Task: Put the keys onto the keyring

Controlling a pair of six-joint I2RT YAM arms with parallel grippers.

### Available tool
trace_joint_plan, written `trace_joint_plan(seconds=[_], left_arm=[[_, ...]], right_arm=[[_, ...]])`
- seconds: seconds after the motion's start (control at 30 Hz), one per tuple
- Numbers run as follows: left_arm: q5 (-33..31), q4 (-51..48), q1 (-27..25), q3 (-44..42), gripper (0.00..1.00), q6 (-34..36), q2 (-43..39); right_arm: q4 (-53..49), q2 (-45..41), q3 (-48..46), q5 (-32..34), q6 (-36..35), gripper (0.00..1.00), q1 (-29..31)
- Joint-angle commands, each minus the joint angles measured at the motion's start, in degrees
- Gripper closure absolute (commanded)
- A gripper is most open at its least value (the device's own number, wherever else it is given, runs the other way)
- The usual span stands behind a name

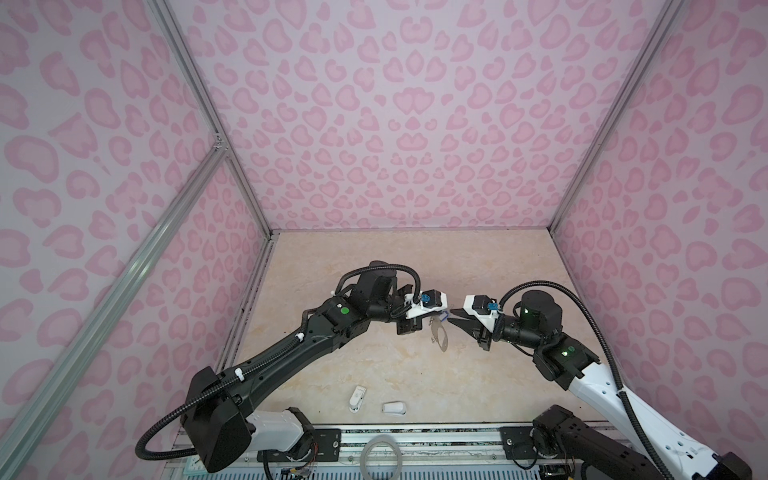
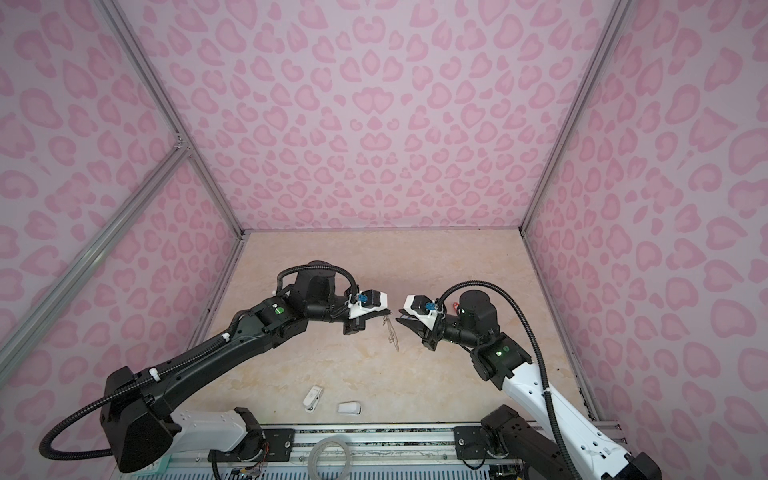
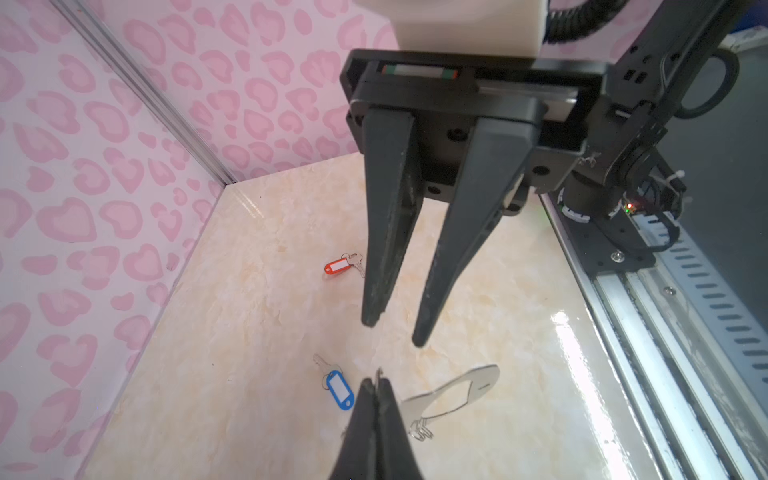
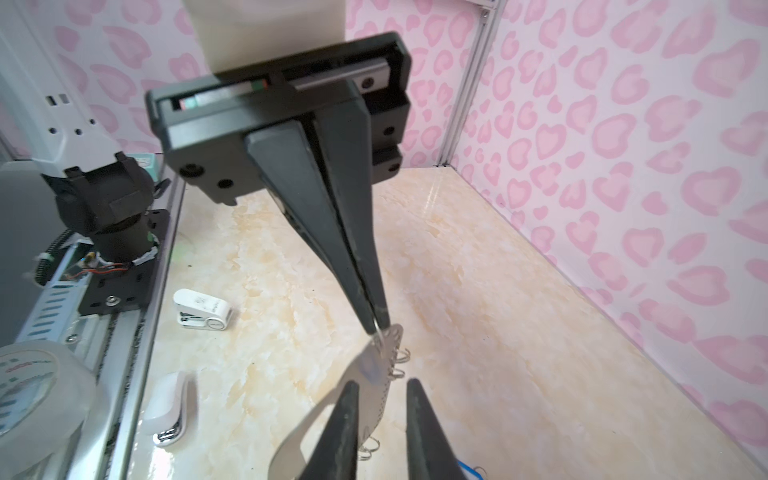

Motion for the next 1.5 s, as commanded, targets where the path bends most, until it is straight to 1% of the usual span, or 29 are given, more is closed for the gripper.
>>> trace_joint_plan(seconds=[0.0,0.1,0.23,0.33,0.47,0.57,0.8,1.1,1.47], left_arm=[[6.1,15.7,0.8,-3.1,0.97,-8.9,-1.8],[8.2,25.2,1.6,-6.5,0.97,-13.8,-2.6],[11.0,34.4,2.1,-9.5,0.97,-18.9,-2.3],[11.8,41.9,2.4,-12.0,0.97,-22.6,-1.9],[13.2,52.7,2.4,-14.2,0.97,-29.4,0.0],[13.7,58.7,2.3,-15.1,0.97,-32.6,1.4],[14.3,61.9,2.0,-15.5,0.97,-34.0,2.8],[15.7,63.2,1.9,-15.2,0.97,-35.2,3.8],[18.6,63.6,2.0,-14.4,0.97,-36.1,5.2]], right_arm=[[2.8,-2.1,-1.3,1.7,0.2,0.74,-0.7],[4.8,-3.3,-2.6,1.8,1.1,0.74,-0.8],[9.3,-2.8,-3.9,0.1,4.0,0.75,-0.7],[12.3,-2.4,-4.4,-0.4,5.8,0.75,-0.3],[14.8,-1.8,-4.2,-1.5,7.3,0.77,0.9],[16.2,-1.7,-4.0,-1.6,8.0,0.77,2.3],[21.4,-1.4,-5.0,-1.4,10.9,0.78,3.0],[23.4,-2.9,-6.2,1.0,11.5,0.78,2.3],[26.5,-4.8,-7.1,-1.4,14.3,0.80,1.0]])
